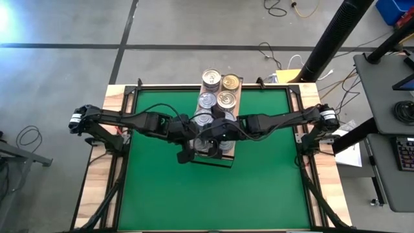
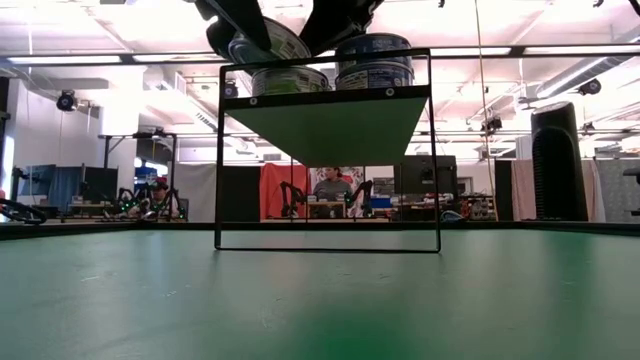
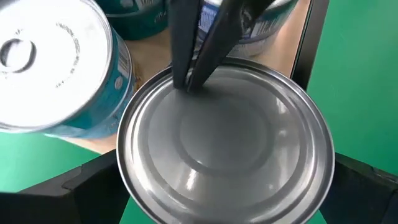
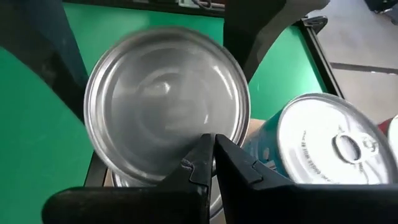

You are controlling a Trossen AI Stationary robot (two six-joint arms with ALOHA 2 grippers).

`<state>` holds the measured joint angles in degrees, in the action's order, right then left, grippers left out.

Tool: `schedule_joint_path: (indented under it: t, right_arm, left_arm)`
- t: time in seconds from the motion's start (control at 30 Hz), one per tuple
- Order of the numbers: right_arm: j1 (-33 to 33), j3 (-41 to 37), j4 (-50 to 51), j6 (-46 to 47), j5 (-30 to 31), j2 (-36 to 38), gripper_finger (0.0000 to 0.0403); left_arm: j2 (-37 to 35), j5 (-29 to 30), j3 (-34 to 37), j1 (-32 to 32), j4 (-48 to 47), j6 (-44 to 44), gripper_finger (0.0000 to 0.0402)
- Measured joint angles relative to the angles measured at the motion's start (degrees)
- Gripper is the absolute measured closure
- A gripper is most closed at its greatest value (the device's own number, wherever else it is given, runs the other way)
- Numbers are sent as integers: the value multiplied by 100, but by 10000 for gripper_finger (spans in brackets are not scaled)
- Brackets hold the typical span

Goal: Stack canned seafood by type on shelf
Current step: Stack the green tuna can on top of the other green can on the shelf

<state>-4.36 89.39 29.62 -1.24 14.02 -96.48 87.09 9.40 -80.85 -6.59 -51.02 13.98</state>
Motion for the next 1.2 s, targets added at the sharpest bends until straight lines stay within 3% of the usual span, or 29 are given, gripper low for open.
schedule_joint_path:
  t: [0.47, 1.0, 1.2]
  right_arm:
    - [-11, -78, -1573, -137, -257, -228, 390]
    - [0, -214, -1093, 60, -246, -287, 390]
    - [0, -281, -1057, 101, -267, -298, 390]
  left_arm:
    - [0, 49, 150, 0, 642, -280, 1]
    - [17, -113, 241, 0, 706, 29, 2]
    - [20, -483, 263, 4, 577, 93, 1]
